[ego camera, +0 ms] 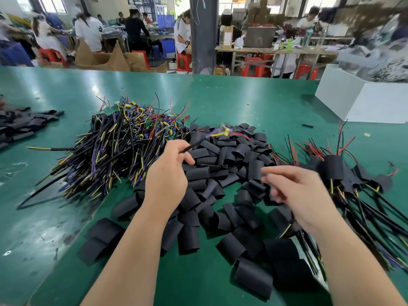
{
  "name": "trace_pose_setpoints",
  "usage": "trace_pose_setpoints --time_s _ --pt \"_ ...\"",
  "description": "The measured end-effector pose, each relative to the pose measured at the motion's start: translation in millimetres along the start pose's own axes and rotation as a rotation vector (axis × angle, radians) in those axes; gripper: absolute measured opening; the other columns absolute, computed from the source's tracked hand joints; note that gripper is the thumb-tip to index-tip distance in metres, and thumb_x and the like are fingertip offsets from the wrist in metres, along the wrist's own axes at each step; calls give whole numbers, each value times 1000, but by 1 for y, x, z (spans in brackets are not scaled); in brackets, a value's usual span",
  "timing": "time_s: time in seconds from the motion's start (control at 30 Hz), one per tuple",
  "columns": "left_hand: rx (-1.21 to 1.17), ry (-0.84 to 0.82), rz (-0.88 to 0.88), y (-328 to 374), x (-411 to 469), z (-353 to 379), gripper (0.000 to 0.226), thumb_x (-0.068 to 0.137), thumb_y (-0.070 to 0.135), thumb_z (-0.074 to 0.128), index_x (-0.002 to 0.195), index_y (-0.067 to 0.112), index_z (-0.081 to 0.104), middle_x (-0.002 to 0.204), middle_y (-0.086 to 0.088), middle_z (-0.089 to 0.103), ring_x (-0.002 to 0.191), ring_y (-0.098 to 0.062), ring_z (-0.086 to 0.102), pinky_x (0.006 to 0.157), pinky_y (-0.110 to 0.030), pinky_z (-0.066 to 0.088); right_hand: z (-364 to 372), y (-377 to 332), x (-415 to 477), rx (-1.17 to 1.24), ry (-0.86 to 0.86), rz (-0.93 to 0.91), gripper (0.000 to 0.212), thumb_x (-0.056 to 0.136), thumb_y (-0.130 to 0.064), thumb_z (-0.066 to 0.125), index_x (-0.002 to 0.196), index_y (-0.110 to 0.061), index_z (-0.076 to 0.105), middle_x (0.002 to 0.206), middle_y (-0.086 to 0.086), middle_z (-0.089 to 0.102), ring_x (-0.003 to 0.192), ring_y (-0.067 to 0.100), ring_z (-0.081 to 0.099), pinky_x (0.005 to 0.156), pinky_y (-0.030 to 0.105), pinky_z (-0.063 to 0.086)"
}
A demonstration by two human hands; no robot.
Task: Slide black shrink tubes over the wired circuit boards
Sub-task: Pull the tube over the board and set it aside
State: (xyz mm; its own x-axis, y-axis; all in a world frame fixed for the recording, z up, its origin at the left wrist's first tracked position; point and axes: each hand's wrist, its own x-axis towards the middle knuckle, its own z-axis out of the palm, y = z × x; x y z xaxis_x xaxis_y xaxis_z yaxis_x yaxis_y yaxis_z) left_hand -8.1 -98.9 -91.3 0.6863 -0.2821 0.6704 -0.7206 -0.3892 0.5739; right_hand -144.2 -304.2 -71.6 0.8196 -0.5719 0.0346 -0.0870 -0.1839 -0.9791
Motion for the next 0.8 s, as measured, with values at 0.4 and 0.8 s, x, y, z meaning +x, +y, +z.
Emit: trace_pose_setpoints --time_s 0.4,0.8 --pt "99 -416 39 17 -9 12 27 101 30 30 110 24 55 78 16 56 71 -4 49 64 -27 39 29 -7 -6 845 -129 -7 16 77 -15 62 93 -17 63 95 10 73 70 15 70 58 18 52" --pt "172 -309 292 40 -10 17 31 91 12 43 104 9 71 81 -4 69 72 -28 65 59 -40 53 47 -5 -11 548 -8 -86 16 86 3 63 100 -4 57 77 12 73 70 28 72 56 25 52"
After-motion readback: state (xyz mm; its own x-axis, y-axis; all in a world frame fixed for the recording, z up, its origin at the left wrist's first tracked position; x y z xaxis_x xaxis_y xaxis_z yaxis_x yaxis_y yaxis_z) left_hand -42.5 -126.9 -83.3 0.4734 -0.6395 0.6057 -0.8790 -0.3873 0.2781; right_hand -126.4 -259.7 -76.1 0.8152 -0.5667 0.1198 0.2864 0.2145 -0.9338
